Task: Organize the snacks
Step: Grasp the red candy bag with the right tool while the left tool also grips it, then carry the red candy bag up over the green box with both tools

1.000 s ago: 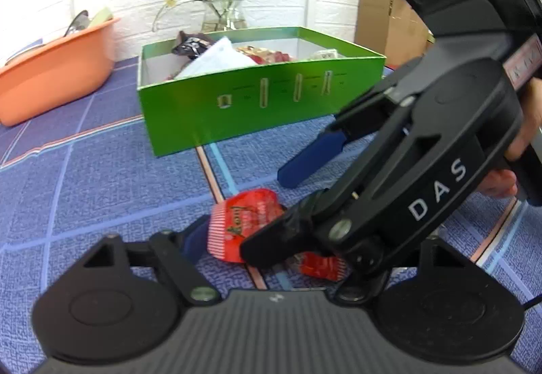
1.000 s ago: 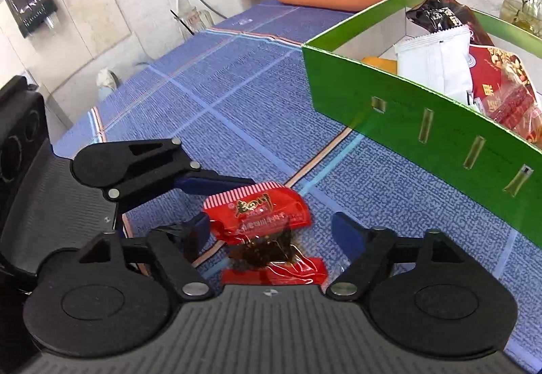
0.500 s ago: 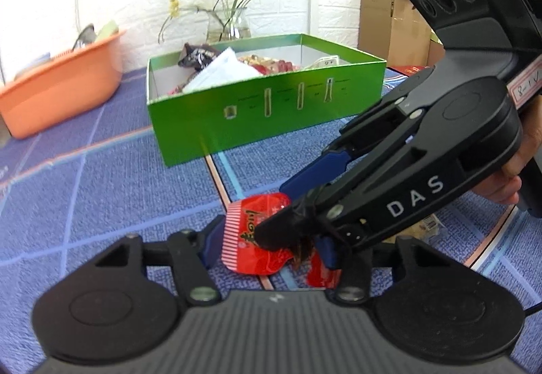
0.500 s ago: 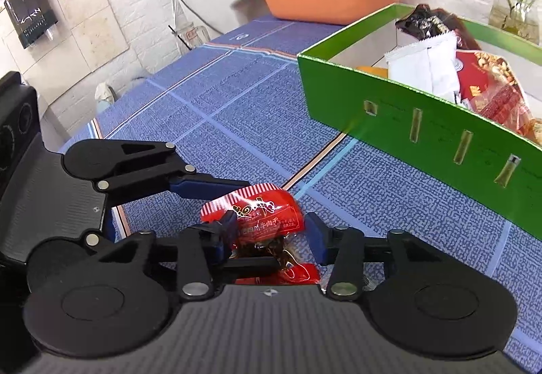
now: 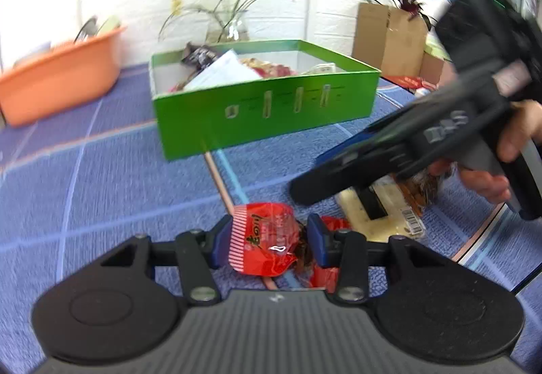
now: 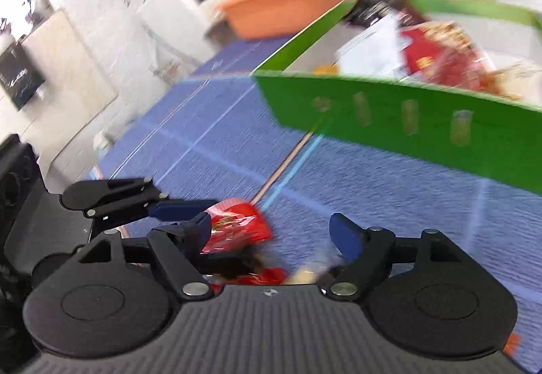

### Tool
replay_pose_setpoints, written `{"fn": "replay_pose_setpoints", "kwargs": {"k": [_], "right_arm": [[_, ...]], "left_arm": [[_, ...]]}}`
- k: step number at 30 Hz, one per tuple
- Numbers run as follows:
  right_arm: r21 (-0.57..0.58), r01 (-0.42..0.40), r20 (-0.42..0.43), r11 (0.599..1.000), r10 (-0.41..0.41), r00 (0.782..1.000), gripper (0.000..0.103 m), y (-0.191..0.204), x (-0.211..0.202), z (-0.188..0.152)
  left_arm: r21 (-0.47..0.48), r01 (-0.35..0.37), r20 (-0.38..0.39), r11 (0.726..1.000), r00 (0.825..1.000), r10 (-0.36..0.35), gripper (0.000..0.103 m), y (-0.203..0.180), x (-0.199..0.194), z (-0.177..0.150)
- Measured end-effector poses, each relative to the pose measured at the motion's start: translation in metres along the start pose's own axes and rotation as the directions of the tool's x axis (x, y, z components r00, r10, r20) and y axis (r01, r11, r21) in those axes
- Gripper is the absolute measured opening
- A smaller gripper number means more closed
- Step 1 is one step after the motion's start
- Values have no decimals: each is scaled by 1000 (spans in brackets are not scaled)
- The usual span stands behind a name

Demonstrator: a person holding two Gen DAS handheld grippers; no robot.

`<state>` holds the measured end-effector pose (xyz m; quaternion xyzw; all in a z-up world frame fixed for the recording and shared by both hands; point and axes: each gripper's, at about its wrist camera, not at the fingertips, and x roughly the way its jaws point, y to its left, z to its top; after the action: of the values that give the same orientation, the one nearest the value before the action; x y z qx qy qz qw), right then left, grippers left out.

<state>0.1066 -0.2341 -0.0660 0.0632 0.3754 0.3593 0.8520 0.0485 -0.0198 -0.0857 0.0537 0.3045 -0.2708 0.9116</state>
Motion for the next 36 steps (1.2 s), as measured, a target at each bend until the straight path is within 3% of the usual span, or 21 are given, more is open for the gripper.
{"fn": "replay_pose_setpoints", "kwargs": {"k": [3, 6, 8, 12, 17, 19, 22, 25, 36], "right_arm": [[-90, -19, 55, 996, 24, 998, 103, 4, -19, -13], [-224, -39, 54, 974, 53, 997, 103, 17, -23, -25], [-314, -48, 31, 948, 61, 998, 103, 30, -17, -29], [-405, -57, -43, 913, 44, 998, 103, 51, -4, -29], [-429, 22, -136, 903, -88, 987, 103, 65, 30, -23], [-450, 43, -124, 892, -111, 986, 103, 69, 34, -26], [-465, 30, -87, 885, -80, 993, 103, 70, 29, -32], [-442, 45, -91, 896, -95, 991, 101, 74, 24, -31], [-412, 90, -12, 907, -104, 995, 100, 83, 13, -38]], "left_arm": [[-117, 26, -12, 993, 1000, -28, 42, 19, -5, -4], [-252, 72, -20, 965, 997, -80, 42, 38, -8, -6], [-287, 72, -23, 955, 996, -82, 41, 43, -9, -5], [-282, 55, -33, 958, 997, -68, 41, 41, -12, -4], [-280, 54, -42, 959, 997, -68, 41, 41, -11, -2], [-277, 55, -45, 959, 997, -70, 41, 42, -11, -2], [-279, 71, -47, 958, 995, -87, 40, 42, -12, -3], [-260, 78, -40, 962, 995, -92, 32, 35, -16, -2], [-184, 53, -14, 981, 998, -56, 31, 22, -30, 12]]}}
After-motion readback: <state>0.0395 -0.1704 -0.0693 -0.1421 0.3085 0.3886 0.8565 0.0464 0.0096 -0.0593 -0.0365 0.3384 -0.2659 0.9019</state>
